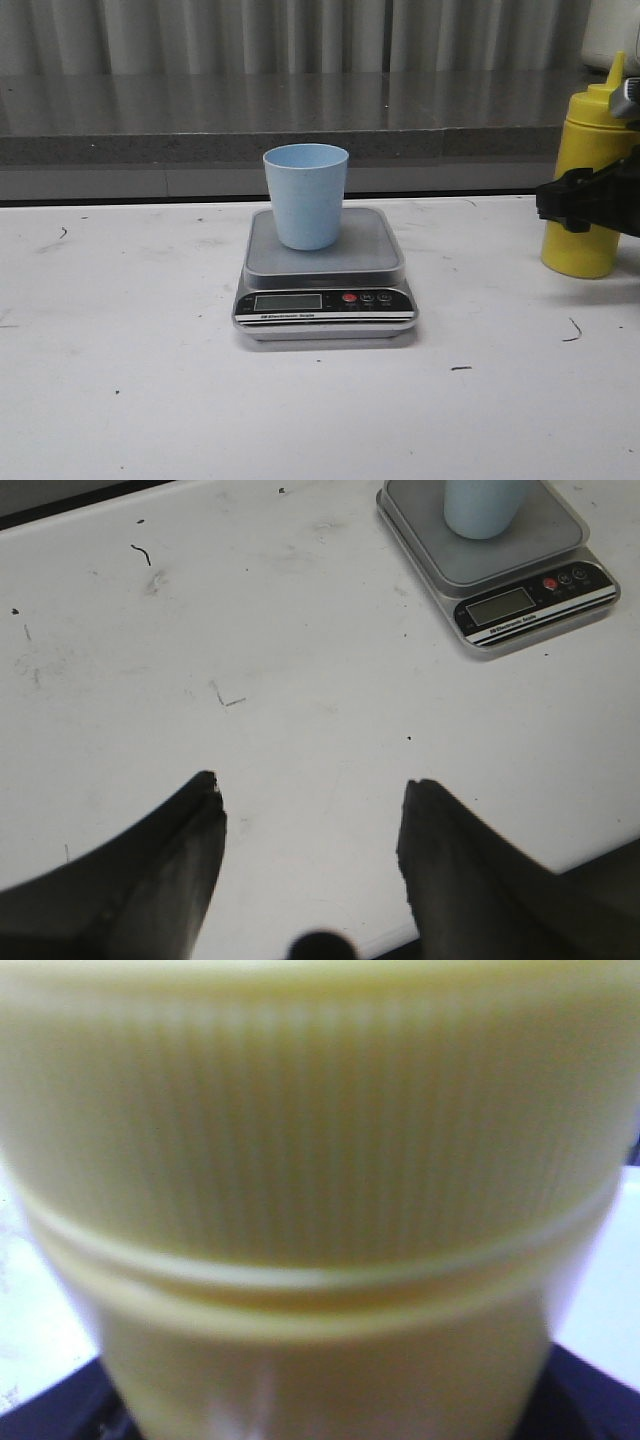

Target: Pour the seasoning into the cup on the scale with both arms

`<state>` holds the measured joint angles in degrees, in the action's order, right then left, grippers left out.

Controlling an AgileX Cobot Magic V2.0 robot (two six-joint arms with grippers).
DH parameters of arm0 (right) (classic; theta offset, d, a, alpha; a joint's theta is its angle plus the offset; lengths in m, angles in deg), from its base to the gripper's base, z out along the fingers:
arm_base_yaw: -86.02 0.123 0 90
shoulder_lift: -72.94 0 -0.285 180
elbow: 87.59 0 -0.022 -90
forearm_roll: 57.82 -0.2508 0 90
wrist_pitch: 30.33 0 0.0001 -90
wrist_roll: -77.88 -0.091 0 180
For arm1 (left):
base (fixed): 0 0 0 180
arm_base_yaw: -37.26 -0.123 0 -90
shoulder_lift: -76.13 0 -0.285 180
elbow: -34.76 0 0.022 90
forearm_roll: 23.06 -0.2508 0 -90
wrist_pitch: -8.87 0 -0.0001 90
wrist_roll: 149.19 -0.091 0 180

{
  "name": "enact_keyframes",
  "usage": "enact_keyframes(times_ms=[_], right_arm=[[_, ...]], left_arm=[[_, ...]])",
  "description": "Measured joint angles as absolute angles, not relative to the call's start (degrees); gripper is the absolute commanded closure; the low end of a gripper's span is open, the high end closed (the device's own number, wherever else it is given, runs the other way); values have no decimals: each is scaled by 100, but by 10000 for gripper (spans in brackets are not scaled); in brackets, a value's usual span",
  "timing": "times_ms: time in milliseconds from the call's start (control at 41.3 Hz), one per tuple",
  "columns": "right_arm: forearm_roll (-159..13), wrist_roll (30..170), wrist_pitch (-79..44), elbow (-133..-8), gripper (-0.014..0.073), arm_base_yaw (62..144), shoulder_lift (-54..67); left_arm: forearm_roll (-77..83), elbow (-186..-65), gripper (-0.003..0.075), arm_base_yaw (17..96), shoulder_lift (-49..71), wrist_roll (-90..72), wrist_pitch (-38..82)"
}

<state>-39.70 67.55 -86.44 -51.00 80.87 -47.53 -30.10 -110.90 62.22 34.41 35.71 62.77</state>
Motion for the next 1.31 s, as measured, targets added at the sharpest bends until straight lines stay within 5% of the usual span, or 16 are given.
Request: enact_keyframes(times_ms=[363,726,1306], right_arm=[[-4000,6812,-7844,-5027,11,8087,-4457],[-4000,6445,-6223,-4363,11,8087,-2939],[-4261,5702,-480,-4304,12,9471,370]], left_arm=[[-3010,-11090,333,6222,3441,3571,6277],[-3010,-11090,333,6222,3441,3571,6277],[-3010,-11090,333,6222,3441,3571,6277]])
